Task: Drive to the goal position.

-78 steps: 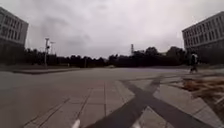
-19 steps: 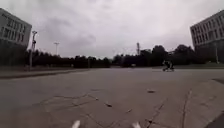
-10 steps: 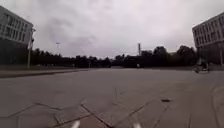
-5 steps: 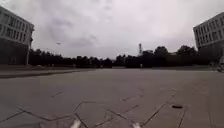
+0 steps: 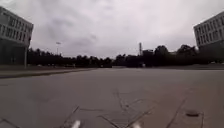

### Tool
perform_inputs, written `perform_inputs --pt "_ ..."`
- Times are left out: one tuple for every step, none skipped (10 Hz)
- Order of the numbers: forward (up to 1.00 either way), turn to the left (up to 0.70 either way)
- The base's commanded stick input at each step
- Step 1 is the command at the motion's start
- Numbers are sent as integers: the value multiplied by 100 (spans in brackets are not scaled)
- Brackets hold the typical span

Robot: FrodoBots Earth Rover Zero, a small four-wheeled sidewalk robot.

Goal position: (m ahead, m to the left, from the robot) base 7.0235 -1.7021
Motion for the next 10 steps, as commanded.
perform_inputs --pt "70 0" --pt "70 0" --pt "70 0" --pt "70 -3" --pt "70 -19" --pt "70 -34" --pt "70 -31" --pt "70 -14" --pt "70 -1" --pt "70 0"
